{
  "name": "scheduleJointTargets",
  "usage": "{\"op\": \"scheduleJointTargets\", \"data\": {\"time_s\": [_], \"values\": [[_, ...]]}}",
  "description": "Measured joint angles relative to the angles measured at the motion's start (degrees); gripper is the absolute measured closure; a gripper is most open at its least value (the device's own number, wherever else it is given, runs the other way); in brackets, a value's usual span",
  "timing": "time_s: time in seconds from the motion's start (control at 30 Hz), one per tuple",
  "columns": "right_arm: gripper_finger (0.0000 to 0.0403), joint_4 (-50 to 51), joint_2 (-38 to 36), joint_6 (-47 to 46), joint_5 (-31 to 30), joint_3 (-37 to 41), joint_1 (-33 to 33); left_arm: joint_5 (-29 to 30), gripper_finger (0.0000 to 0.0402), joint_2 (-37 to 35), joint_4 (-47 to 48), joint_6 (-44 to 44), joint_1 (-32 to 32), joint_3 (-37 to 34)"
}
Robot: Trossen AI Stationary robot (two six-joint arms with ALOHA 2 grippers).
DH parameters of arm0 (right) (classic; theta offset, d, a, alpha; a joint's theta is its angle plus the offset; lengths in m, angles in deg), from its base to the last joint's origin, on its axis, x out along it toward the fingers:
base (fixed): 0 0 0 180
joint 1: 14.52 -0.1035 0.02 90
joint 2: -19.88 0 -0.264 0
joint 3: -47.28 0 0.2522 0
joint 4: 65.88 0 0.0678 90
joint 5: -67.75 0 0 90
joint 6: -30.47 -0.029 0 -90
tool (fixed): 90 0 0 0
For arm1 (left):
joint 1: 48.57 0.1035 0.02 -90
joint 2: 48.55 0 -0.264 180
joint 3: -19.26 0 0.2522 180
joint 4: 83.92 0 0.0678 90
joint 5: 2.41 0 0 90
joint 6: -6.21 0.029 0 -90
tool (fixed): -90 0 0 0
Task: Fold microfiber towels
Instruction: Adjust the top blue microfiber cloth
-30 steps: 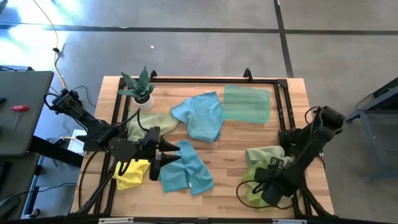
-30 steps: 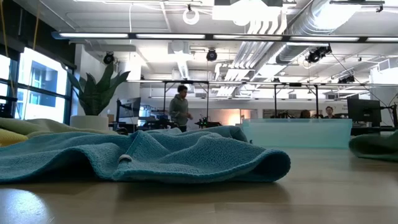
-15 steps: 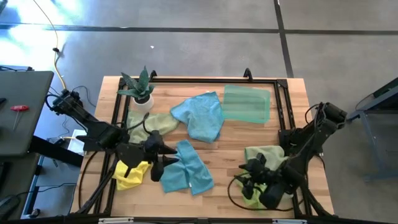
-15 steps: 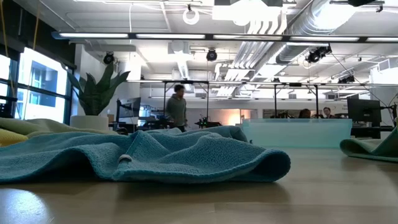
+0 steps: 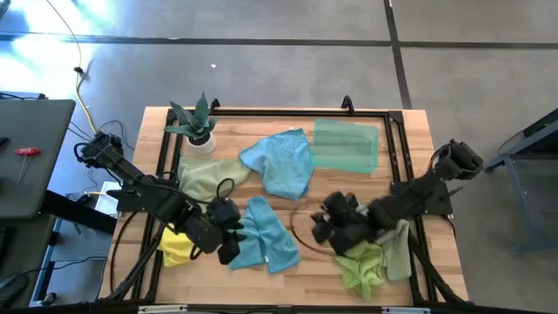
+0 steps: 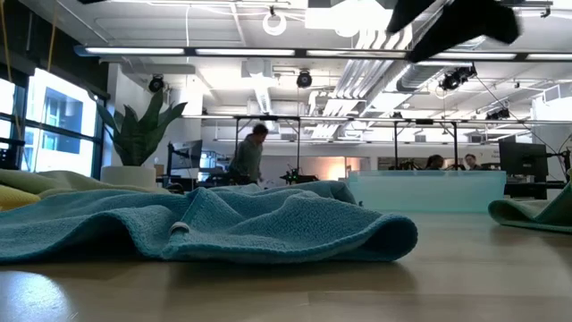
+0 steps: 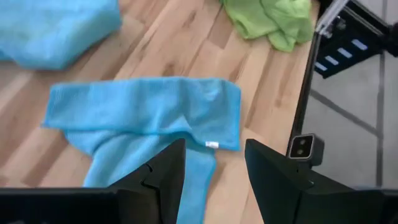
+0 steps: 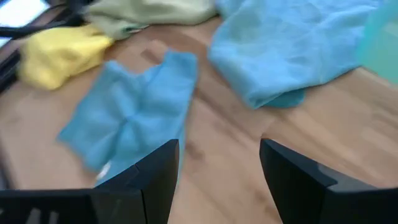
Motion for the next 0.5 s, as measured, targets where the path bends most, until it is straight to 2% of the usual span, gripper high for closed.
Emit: {"op": "scheduleJointTargets", "data": {"time_s": [0.23, 0.5], "values": [[0.0185, -9.5, 8.2, 14.8, 16.5, 0.0, 12.7, 0.1, 0.0245, 0.5, 1.1, -4.9, -2.3, 0.0], [0.0185, -14.4, 14.5, 20.3, 24.7, 0.0, 24.2, 5.1, 0.0245, -2.6, 1.7, -6.9, -6.4, 0.1]]}}
